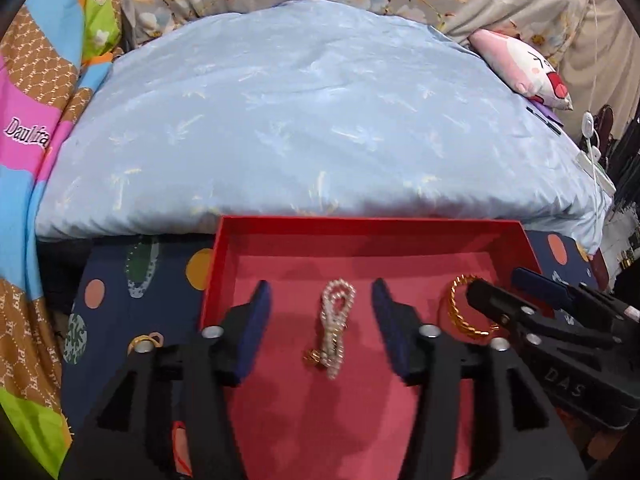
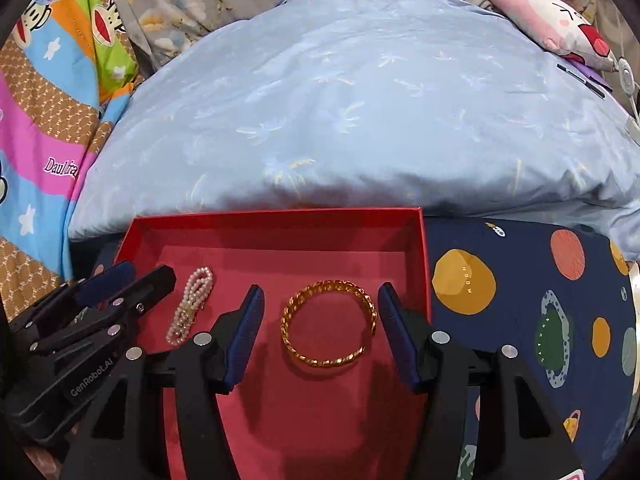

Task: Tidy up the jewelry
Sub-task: 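Carry necklace and bangle into the red tray and open both grippers, then lift both grippers out of the red tray back over the jewelry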

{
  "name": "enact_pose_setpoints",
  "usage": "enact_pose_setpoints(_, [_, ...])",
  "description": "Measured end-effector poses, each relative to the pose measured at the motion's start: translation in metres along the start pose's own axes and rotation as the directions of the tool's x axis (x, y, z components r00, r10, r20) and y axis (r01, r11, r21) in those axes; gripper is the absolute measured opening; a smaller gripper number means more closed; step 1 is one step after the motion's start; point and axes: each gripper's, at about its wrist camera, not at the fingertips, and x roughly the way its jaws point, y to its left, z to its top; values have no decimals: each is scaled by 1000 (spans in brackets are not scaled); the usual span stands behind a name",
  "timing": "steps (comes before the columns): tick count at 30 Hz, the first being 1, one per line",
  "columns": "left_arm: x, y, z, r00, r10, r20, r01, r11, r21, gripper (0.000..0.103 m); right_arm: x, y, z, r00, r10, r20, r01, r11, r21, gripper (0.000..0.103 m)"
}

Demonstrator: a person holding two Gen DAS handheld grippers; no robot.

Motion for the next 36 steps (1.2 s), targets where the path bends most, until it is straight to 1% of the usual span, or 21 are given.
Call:
enact_pose_setpoints(2, [-9, 6, 2, 1000, 3, 18, -3, 1000, -23, 54, -15, -1, -1, 999, -20, 32, 20, 1000, -4, 60])
enact_pose_setpoints(4, [-24, 16, 2, 999, -15, 35, 17, 998, -58, 54, -31, -2, -5, 998, -33, 58, 34, 999, -18, 63])
enact_pose_setpoints(6, [-39, 22, -1, 998, -20, 53, 24, 998, -66, 55, -54, -4, -13, 995, -47, 91, 50, 998, -37, 65])
enact_pose_setpoints(7, [-48, 25, -4, 998, -12, 64, 16, 998, -66, 57, -64, -6, -18, 993, -54, 103, 59, 997, -43, 67])
enact_pose_setpoints(9, [-74, 34, -15, 996, 8, 93, -1, 997, -77, 60, -89, -9, -33, 989, -68, 129, 76, 995, -57, 69])
enact_pose_setpoints(11, [-96, 43, -27, 994, 7, 111, 3, 996, -90, 64, -109, -13, -50, 988, -64, 138, 72, 996, -53, 70])
enact_pose_setpoints(13, [-116, 50, -41, 993, 9, 117, 4, 994, -107, 65, -125, -17, -66, 988, -61, 142, 69, 996, -49, 71])
enact_pose_setpoints(17, [-150, 59, -73, 990, 28, 135, -8, 990, -143, 65, -155, -18, -109, 985, -89, 146, 96, 994, -45, 71])
enact_pose_setpoints(20, [-168, 59, -101, 992, 35, 121, -19, 990, -138, 66, -172, -15, -142, 985, -97, 141, 104, 994, -37, 71])
enact_pose_setpoints(24, [-182, 52, -137, 997, 13, 80, -3, 992, -123, 67, -186, -13, -182, 988, -101, 115, 105, 994, -25, 71])
enact_pose_setpoints(25, [-185, 50, -149, 998, 6, 67, 2, 993, -117, 69, -190, -14, -194, 989, -101, 106, 103, 994, -18, 71])
enact_pose_setpoints(30, [-188, 38, -193, 1000, -1, 7, 2, 995, -97, 73, -195, -20, -240, 994, -96, 54, 94, 995, 33, 71])
enact_pose_setpoints(33, [-188, 36, -219, 999, -18, -31, 14, 993, -114, 79, -196, -24, -264, 995, -100, 27, 99, 994, 56, 71])
enact_pose_setpoints(36, [-188, 37, -237, 998, -15, -55, 8, 992, -129, 82, -197, -25, -283, 996, -93, 5, 92, 994, 64, 71])
